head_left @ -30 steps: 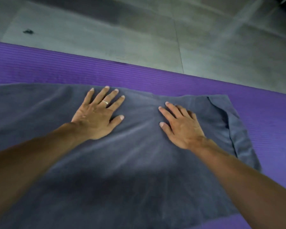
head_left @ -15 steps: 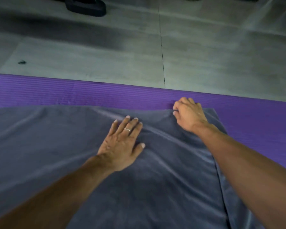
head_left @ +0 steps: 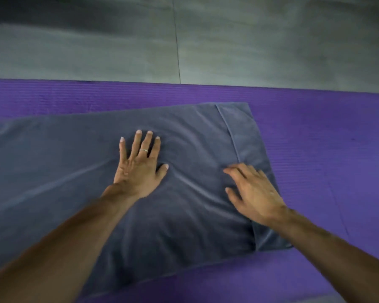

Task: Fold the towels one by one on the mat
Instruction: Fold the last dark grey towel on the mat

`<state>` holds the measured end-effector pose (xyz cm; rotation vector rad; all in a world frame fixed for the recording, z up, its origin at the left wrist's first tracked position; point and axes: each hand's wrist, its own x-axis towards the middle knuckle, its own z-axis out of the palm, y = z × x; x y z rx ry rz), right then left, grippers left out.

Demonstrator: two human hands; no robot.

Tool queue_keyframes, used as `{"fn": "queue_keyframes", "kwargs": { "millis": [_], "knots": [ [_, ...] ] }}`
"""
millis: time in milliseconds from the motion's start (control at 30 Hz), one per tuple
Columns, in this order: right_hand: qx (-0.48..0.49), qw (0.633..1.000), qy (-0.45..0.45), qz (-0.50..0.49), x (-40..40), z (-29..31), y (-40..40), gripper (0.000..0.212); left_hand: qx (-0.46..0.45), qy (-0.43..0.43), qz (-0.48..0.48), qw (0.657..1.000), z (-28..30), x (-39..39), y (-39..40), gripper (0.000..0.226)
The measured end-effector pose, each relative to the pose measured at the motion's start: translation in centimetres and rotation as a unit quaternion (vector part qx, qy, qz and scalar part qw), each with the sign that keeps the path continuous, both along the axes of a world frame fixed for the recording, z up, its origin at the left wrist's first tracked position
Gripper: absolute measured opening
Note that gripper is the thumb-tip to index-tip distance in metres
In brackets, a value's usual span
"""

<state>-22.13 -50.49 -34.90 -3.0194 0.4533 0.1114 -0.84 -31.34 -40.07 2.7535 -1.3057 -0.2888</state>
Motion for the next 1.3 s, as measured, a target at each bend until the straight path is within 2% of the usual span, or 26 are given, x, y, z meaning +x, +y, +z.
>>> {"fn": "queue_keyframes", "kwargs": {
  "millis": [100, 167, 233, 333, 400, 467, 500, 567, 633, 667, 733, 800, 867, 933, 1000, 1067, 1133, 1233, 1300],
  "knots": [
    [0.013, 0.975, -0.061, -0.214, -5.1, -1.2, 1.4, 0.038, -0.123, -0.037, -0.101, 0.987, 0.1, -6.2, -0.7, 0.066],
    [0.021, 0.957, -0.029, -0.289, -7.6, -1.7, 3.0, 0.042, -0.134, 0.003, -0.17, 0.976, 0.2, -11.3, -0.5, 0.067],
    [0.014, 0.952, 0.0, -0.307, -8.5, -1.9, 4.5, 0.036, -0.09, 0.027, -0.21, 0.973, 0.0, -15.0, 0.0, 0.07],
    [0.013, 0.955, -0.034, -0.295, -8.3, -1.8, 5.9, 0.022, -0.028, 0.035, -0.227, 0.973, -0.7, -17.5, 1.3, 0.071],
    [0.009, 0.969, -0.053, -0.24, -8.7, -1.7, 6.3, 0.024, -0.033, 0.039, -0.242, 0.969, -0.7, -17.4, 1.5, 0.068],
    [0.014, 0.968, -0.066, -0.242, -9.6, -1.8, 6.3, 0.028, -0.079, 0.029, -0.243, 0.966, -0.2, -16.1, 0.3, 0.062],
    [0.029, 0.955, -0.081, -0.285, -10.0, -1.7, 6.0, 0.03, -0.106, 0.017, -0.239, 0.965, 0.2, -15.1, -1.1, 0.058],
    [0.07, 0.903, -0.115, -0.409, -10.5, -1.7, 5.0, 0.033, -0.136, -0.006, -0.248, 0.959, 0.8, -12.9, -4.9, 0.05],
    [0.11, 0.852, -0.119, -0.498, -10.8, -1.8, 3.9, 0.035, -0.13, -0.03, -0.271, 0.953, 1.5, -10.8, -9.5, 0.054],
    [0.121, 0.843, -0.107, -0.512, -10.9, -2.0, 3.6, 0.037, -0.112, -0.041, -0.279, 0.953, 1.7, -9.9, -11.7, 0.057],
    [0.128, 0.85, -0.089, -0.503, -11.1, -2.1, 2.8, 0.037, -0.071, -0.048, -0.299, 0.951, 1.7, -8.4, -15.2, 0.052],
    [0.133, 0.856, -0.073, -0.494, -11.1, -2.0, 1.8, 0.036, -0.031, -0.034, -0.333, 0.942, 1.5, -7.2, -17.7, 0.035],
    [0.138, 0.853, -0.059, -0.499, -10.8, -2.0, 1.2, 0.034, -0.029, -0.016, -0.369, 0.929, 2.0, -6.1, -18.4, 0.018],
    [0.141, 0.844, -0.062, -0.513, -10.7, -2.0, 1.0, 0.033, -0.038, -0.036, -0.412, 0.91, 2.5, -5.2, -18.1, 0.011],
    [0.15, 0.836, -0.068, -0.523, -10.7, -2.0, 1.1, 0.033, -0.03, -0.019, -0.436, 0.899, 3.0, -4.3, -17.3, 0.016],
    [0.156, 0.836, -0.063, -0.522, -10.6, -2.0, 1.1, 0.034, -0.05, 0.019, -0.409, 0.911, 3.8, -3.8, -17.7, 0.023],
    [0.164, 0.833, -0.053, -0.526, -10.6, -1.9, 1.0, 0.034, -0.063, 0.02, -0.367, 0.928, 4.3, -3.6, -20.0, 0.031],
    [0.176, 0.827, -0.031, -0.532, -10.9, -2.1, 0.9, 0.03, 0.029, -0.03, -0.355, 0.934, 4.3, -3.8, -24.9, 0.06],
    [0.174, 0.833, -0.009, -0.525, -11.4, -2.1, 0.8, 0.026, 0.094, -0.038, -0.359, 0.928, 4.2, -3.7, -27.1, 0.052]
  ]
}}
